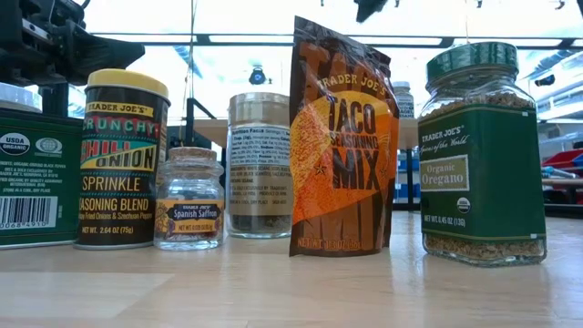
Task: Shelf spices
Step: Put the brown seasoning bottle on the shelf
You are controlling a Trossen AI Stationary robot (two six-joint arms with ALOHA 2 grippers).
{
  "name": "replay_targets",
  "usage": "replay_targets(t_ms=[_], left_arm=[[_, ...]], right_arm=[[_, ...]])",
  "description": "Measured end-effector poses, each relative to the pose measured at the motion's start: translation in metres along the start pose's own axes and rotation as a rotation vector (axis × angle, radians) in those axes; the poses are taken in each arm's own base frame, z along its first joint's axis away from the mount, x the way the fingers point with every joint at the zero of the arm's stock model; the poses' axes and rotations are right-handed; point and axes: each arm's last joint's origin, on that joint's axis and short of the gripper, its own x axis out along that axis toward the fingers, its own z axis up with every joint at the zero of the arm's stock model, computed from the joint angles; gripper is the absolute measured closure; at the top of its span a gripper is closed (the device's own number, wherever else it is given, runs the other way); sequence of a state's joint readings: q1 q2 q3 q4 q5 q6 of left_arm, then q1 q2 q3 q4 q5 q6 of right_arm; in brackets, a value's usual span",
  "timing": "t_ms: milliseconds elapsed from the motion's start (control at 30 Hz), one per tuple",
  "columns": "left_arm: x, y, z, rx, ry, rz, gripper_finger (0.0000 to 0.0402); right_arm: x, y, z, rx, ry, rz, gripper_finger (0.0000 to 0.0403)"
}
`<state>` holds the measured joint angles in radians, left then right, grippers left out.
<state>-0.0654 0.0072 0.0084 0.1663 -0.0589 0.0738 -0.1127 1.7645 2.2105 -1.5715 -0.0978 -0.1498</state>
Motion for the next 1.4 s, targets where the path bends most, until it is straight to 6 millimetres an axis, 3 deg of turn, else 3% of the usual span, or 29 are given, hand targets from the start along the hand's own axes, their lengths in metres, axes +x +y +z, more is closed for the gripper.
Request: replay_targets(t_ms=[267,700,1000,1400], left_arm=[[0.000,0.000,0.000,0.000,0.000,0.000,0.0390],[0.000,0.000,0.000,0.000,0.000,0.000,0.0390],[0.000,0.000,0.000,0.000,-0.001,0.000,0.0390],[0.000,0.000,0.000,0.000,0.000,0.000,0.0390]], right_arm=[[0.013,0.058,0.008,-0.177,-0.021,0.048,0.0189],[0.029,0.107,0.023,-0.285,-0.195,0.116,0.0190],[0.029,0.121,0.038,-0.288,-0.367,0.141,0.0191],[0.029,0.117,0.038,-0.312,-0.364,0.127,0.0190]])
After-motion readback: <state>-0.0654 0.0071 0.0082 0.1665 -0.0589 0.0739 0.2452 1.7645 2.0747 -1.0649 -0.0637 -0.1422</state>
